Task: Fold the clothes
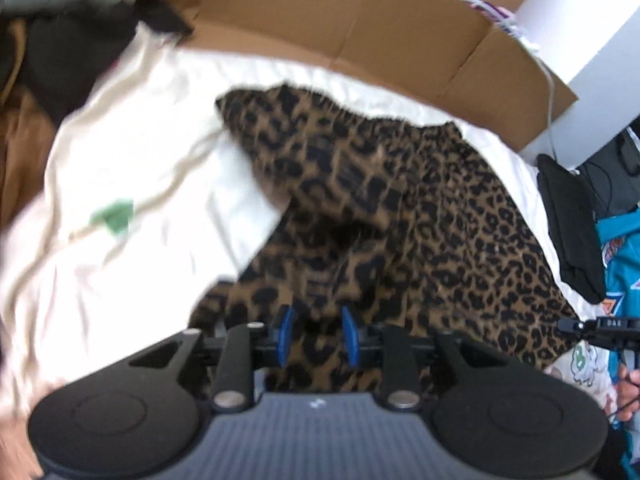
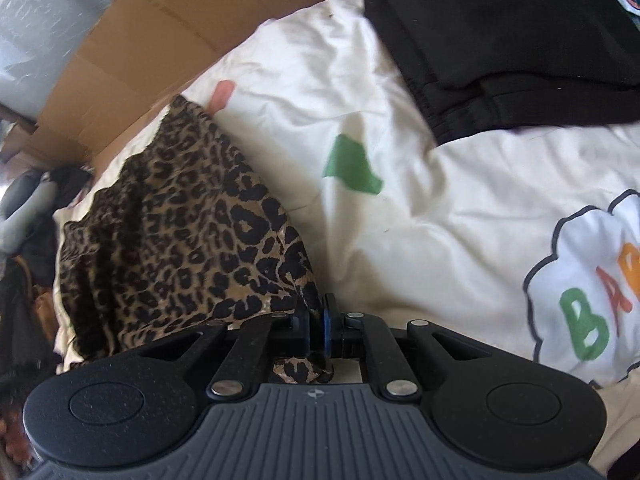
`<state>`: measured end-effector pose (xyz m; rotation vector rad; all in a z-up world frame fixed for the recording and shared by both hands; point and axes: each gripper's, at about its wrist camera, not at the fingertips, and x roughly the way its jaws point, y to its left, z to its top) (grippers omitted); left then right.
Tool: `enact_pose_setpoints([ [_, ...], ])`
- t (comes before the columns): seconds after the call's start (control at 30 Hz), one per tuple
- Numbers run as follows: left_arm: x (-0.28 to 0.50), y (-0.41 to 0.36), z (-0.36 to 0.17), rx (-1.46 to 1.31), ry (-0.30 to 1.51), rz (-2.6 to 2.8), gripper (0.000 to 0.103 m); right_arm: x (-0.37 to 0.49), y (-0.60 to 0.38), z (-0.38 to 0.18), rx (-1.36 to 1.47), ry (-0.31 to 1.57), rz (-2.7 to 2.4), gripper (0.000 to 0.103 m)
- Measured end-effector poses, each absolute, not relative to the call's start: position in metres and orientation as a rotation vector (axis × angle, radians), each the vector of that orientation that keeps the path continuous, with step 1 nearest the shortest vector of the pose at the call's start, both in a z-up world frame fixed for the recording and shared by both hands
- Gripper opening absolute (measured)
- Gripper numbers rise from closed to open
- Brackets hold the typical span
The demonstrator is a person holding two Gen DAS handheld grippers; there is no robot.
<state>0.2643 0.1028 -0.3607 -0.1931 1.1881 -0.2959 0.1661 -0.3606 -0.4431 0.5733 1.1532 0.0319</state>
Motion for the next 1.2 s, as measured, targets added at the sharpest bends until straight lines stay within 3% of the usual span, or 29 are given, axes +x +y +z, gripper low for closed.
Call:
enact_pose_setpoints([
  [0.1,0.250,0.101,-0.369,-0.229,1.217,-0.279,0.041,0.163,-0.356,-0.442,0.545,1.142,0.043,0.015],
  [0.2,0.237,0.099,-0.375,-0.261,1.238,-0.251,0.050,0.157,-0.356,-0.445,0.564,1.134,0.041,0.044],
  [0.73,0.179,0.096,-0.433,-0.508,1.408,-0.149,0.060,0.139,-0.364,-0.466,0.579,1.103,0.008,0.043],
  [0.8,0.175,0.098,-0.438,-0.541,1.406,-0.139,0.057,0.137,-0.365,-0.469,0.598,1.094,0.014,0.043],
  [0.83,0.174,0.098,-0.439,-0.549,1.402,-0.131,0.051,0.137,-0.367,-0.470,0.607,1.095,0.013,0.033],
  [0.9,0.170,0.099,-0.437,-0.585,1.402,-0.144,0.027,0.137,-0.367,-0.470,0.612,1.096,0.010,0.008],
  [0.93,0.168,0.099,-0.435,-0.604,1.403,-0.152,0.010,0.137,-0.367,-0.469,0.611,1.097,0.008,0.007],
  [1.2,0.154,0.097,-0.423,-0.754,1.406,-0.214,0.004,0.131,-0.368,-0.429,0.547,0.990,-0.023,0.003],
])
